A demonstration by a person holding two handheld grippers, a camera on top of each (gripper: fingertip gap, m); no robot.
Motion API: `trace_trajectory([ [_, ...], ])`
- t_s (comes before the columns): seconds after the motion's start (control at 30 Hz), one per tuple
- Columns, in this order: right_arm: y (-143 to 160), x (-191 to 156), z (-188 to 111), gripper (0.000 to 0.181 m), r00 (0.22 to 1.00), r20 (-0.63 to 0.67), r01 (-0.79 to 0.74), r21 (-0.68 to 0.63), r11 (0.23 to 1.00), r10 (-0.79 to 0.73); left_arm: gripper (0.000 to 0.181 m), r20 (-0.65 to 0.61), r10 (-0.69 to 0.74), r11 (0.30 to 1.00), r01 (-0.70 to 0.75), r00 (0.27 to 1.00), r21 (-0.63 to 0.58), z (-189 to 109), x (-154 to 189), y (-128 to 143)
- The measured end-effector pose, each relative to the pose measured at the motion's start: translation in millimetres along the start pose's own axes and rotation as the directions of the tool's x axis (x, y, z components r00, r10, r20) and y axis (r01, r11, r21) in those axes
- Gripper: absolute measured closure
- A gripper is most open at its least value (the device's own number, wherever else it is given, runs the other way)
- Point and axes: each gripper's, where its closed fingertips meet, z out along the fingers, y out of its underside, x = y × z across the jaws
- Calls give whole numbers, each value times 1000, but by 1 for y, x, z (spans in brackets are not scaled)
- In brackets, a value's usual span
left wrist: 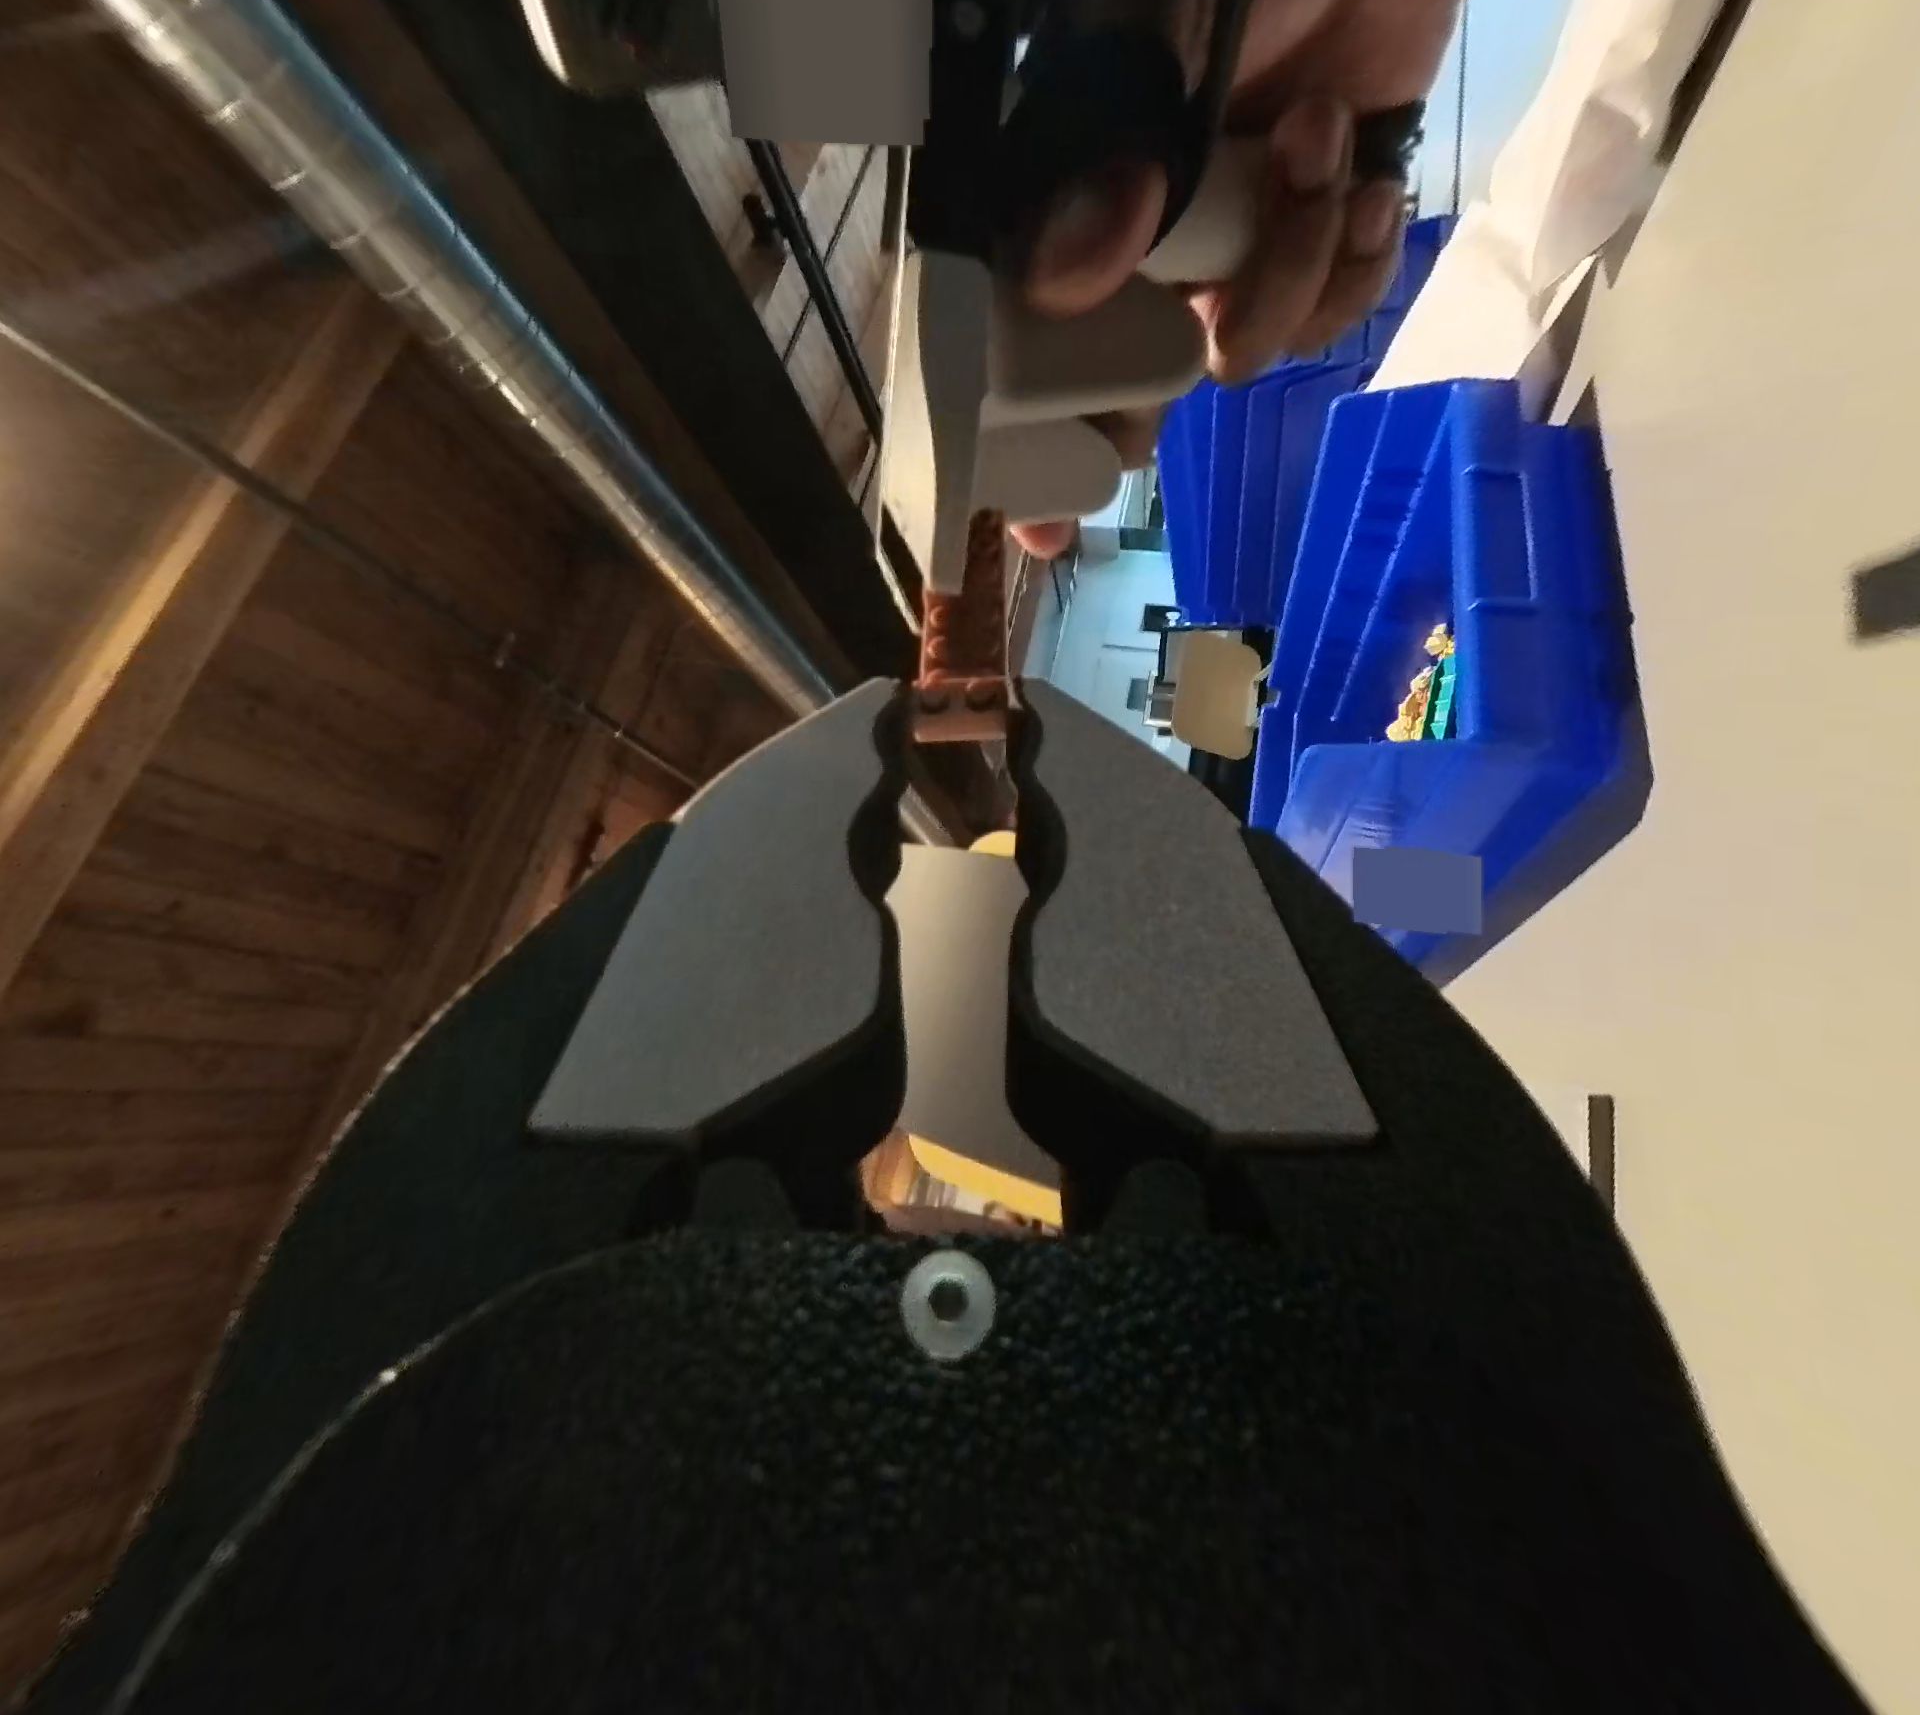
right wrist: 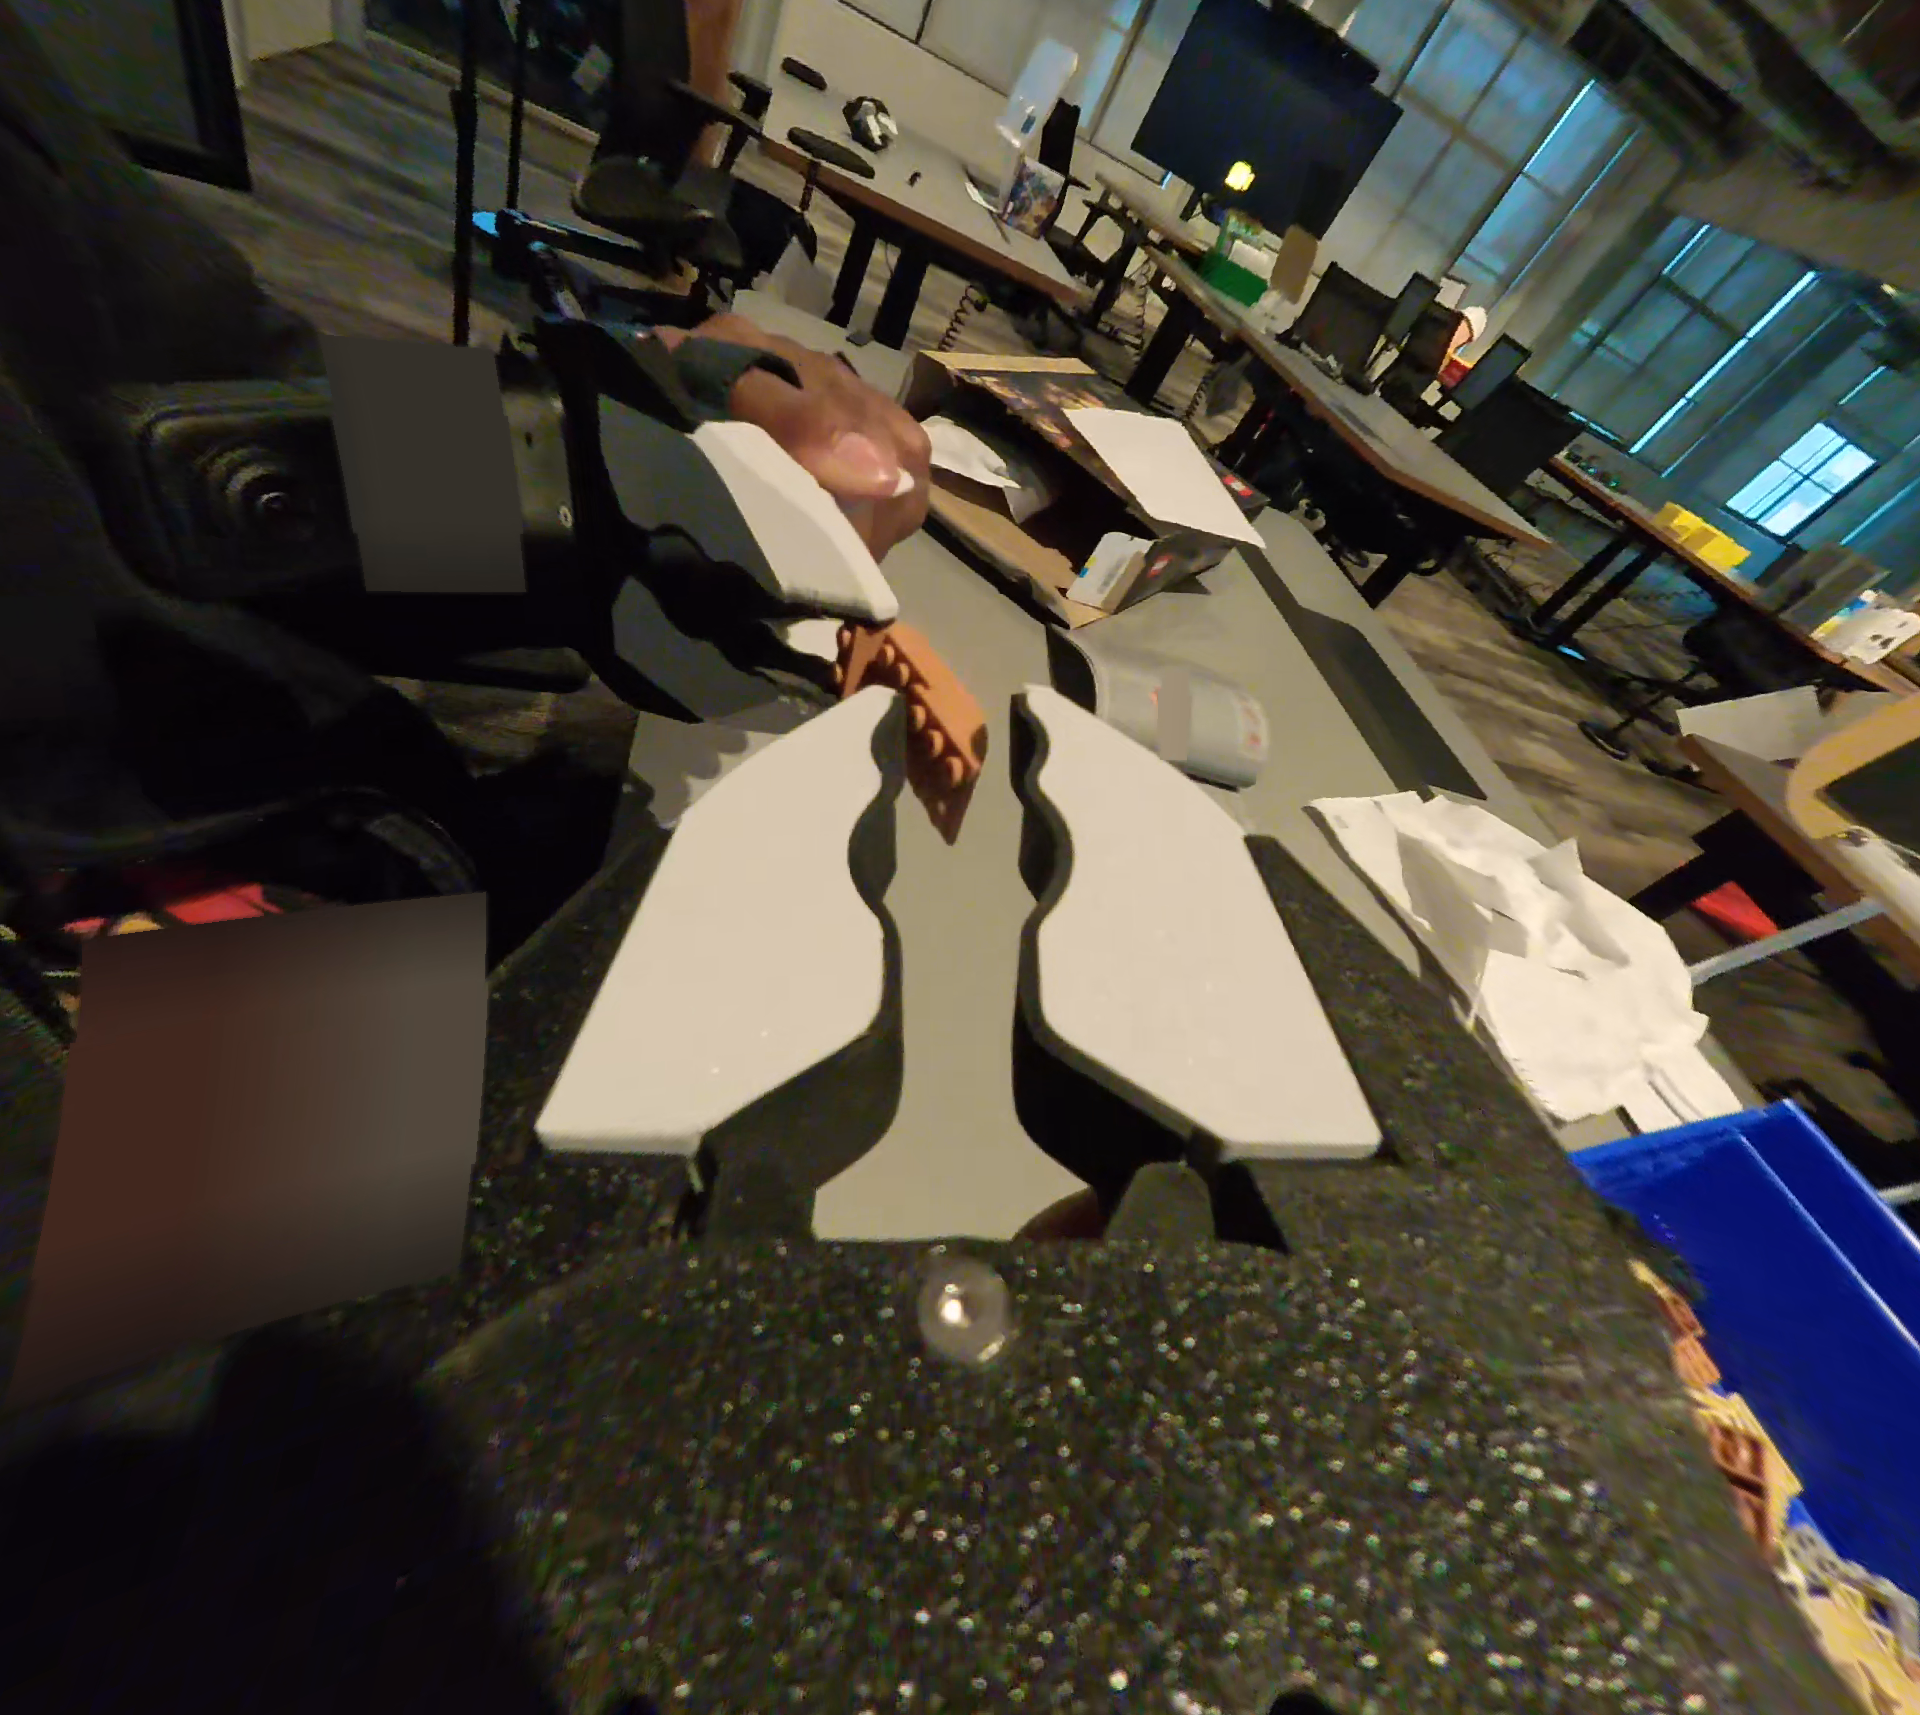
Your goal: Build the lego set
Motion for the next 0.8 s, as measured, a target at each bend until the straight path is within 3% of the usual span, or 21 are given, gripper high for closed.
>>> trace_trajectory([
  [0.4,-2,-12,1,170,993,114,-33,42,999,28,165,-14,4,997,-3,1000,78,-6,0,-7],
  [0.8,-6,-15,0,170,992,124,-24,73,997,14,165,-9,43,995,-42,999,94,-6,-2,-8],
])
